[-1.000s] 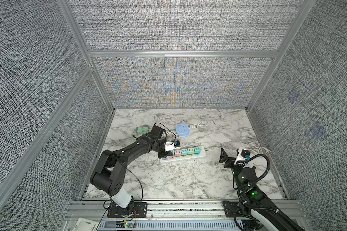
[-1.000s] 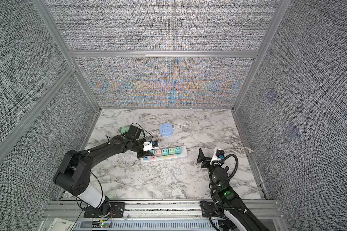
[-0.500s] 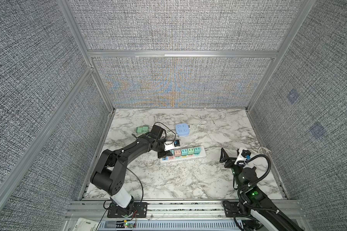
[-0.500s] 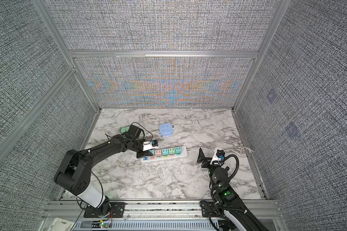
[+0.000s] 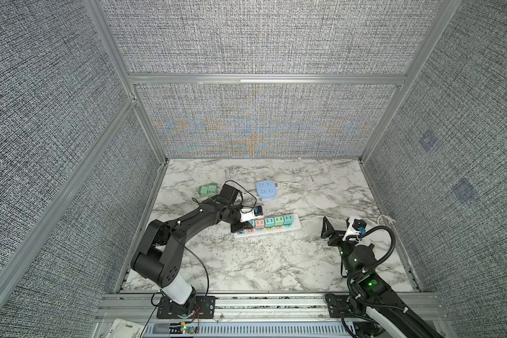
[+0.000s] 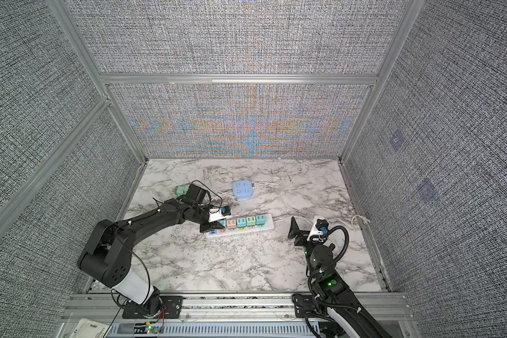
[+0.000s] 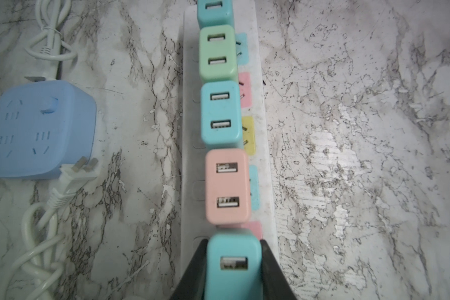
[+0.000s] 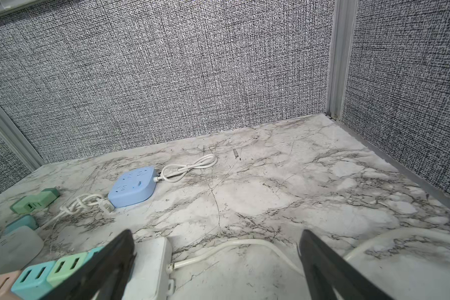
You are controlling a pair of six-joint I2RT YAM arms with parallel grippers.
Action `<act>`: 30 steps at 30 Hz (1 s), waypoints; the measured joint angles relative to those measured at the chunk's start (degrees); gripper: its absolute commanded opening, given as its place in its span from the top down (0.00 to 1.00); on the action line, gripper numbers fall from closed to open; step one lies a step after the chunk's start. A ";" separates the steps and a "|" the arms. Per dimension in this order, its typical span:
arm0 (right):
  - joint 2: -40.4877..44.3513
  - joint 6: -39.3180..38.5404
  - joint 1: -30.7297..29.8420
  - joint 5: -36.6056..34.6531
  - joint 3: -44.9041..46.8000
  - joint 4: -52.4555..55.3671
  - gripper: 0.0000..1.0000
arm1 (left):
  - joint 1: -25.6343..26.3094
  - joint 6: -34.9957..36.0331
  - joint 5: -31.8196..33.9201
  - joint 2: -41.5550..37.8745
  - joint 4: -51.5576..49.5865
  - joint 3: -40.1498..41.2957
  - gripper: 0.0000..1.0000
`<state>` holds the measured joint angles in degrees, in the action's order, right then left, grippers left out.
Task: Insert plugs into power strip
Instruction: Insert the plug into the socket.
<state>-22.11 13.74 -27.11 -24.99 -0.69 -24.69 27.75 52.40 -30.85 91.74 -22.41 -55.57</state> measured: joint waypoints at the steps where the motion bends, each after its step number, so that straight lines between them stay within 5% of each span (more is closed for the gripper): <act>1: 0.07 0.00 0.00 0.00 0.00 0.00 0.01 | -0.22 -0.24 -0.15 -0.85 0.04 0.42 1.00; 30: 0.22 0.42 0.07 0.20 0.00 0.02 0.00 | -1.01 -2.05 -2.89 -0.37 7.15 3.56 1.00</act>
<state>-21.89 14.15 -27.05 -24.80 -0.69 -24.67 26.74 50.35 -33.74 91.37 -15.27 -52.01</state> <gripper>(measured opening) 0.994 0.295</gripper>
